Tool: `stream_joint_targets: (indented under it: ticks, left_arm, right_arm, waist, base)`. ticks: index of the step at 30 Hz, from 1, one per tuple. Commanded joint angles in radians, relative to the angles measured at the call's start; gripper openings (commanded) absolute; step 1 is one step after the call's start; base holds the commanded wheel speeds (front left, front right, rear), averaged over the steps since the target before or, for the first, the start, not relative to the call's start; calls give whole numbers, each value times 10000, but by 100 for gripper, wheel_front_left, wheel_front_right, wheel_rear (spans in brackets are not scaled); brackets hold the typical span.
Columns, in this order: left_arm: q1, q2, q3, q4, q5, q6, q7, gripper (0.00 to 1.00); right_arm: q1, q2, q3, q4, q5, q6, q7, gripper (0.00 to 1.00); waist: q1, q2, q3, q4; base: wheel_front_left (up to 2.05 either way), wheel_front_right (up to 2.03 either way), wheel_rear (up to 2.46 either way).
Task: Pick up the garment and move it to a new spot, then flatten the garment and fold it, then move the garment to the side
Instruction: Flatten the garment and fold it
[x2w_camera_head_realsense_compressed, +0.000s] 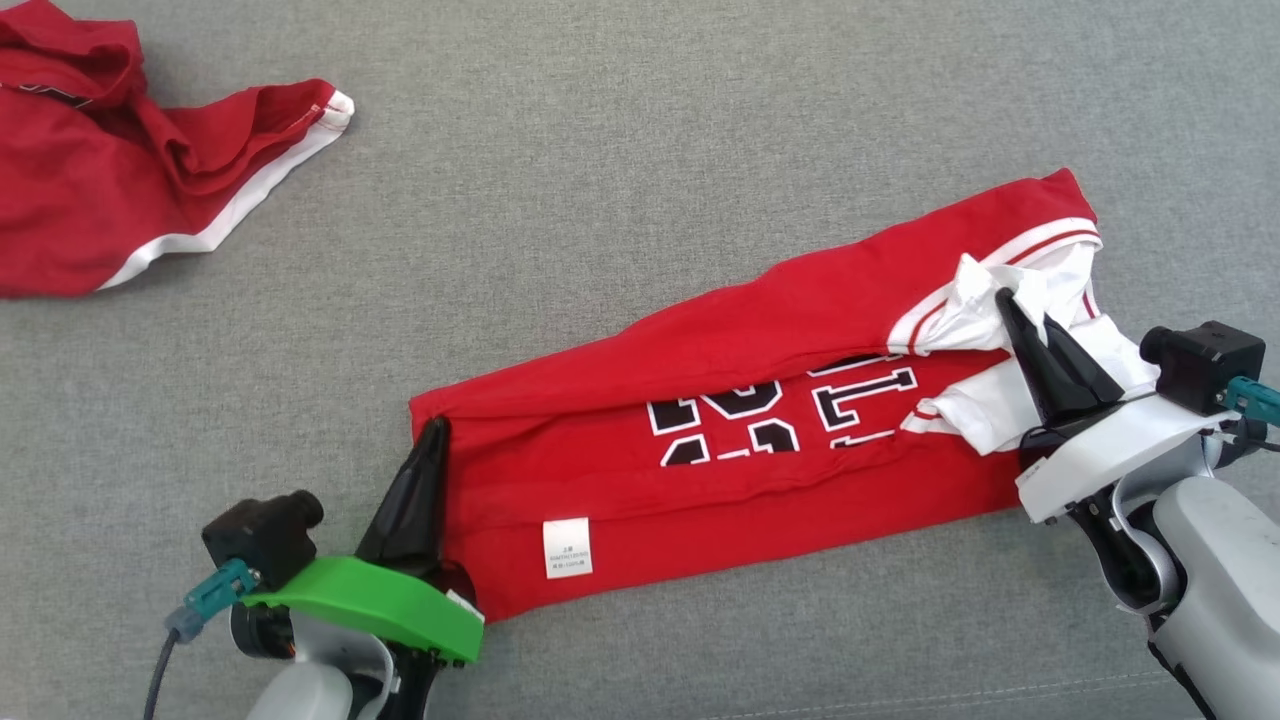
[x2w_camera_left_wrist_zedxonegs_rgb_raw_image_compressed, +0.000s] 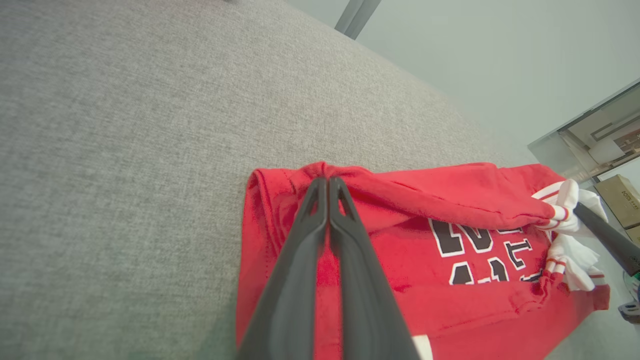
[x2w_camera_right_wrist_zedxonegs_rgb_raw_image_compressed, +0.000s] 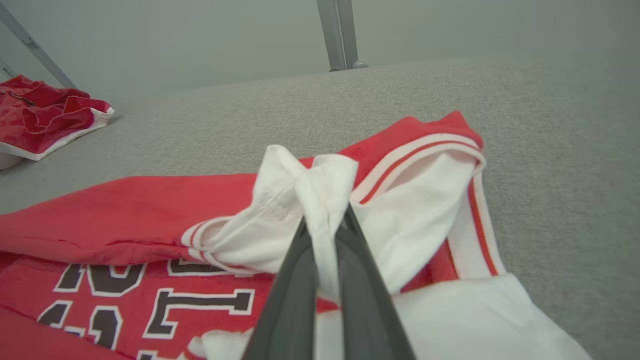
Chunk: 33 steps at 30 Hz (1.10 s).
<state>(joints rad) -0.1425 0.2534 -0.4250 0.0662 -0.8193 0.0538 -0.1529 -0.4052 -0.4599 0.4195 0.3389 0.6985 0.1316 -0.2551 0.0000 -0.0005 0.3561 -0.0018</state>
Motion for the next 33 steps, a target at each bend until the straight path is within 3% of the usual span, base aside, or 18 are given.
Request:
stream_joint_targets:
  ticks: [1, 2, 3, 4, 5, 12, 18, 26, 33]
  left_arm:
    - [218, -8, -57, 66, -1, -28, -53, 1]
    - [272, 46, -122, 146, 122, -8, -74, 14]
    - [336, 86, -194, 230, 252, 58, -131, 40]
    - [424, 80, -279, 323, 337, 75, -147, 67]
    - [553, 27, -380, 416, 377, 82, -160, 100]
    - [1102, -184, -2, 498, 714, 534, -898, 100]
    - [1716, -774, 1362, -662, 2564, 949, -1112, 100]
    - [1948, -1773, 2188, -1073, 4223, 301, -1121, 100]
    - [2365, -2005, 2854, -1276, 4862, -52, -1121, 100]
  right_arm:
    - [141, -15, -102, 133, -263, -16, -50, 28]
    - [150, 47, -185, 233, -425, -16, -72, 82]
    - [183, 135, -219, 330, -560, -16, -84, 100]
    - [221, 193, -243, 406, -680, -16, -87, 100]
    - [278, 222, -279, 451, -747, -16, -97, 100]
    - [844, -116, -1096, 27, -458, -18, -96, 100]
    - [711, -200, -2543, -115, -584, -13, 525, 100]
    - [294, 275, -2620, 1016, -1605, -15, 1810, 100]
    - [562, 452, -2899, 1744, -1976, -15, 1838, 100]
  waist:
    - [0, 5, -22, -49]
    - [0, 5, -33, -73]
    - [0, 5, -51, -88]
    - [0, 5, -75, -96]
    - [0, 5, -113, -100]
    - [0, 5, -336, -11]
    - [0, 5, -403, 7]
    - [0, 5, -198, 375]
    - [0, 5, -107, 570]
  base:
    - [0, 0, 0]
    - [0, 0, 0]
    - [0, 0, 0]
    - [0, 0, 0]
    - [0, 0, 0]
    - [0, 0, 0]
    - [0, 0, 0]
    - [0, 0, 0]
    - [0, 0, 0]
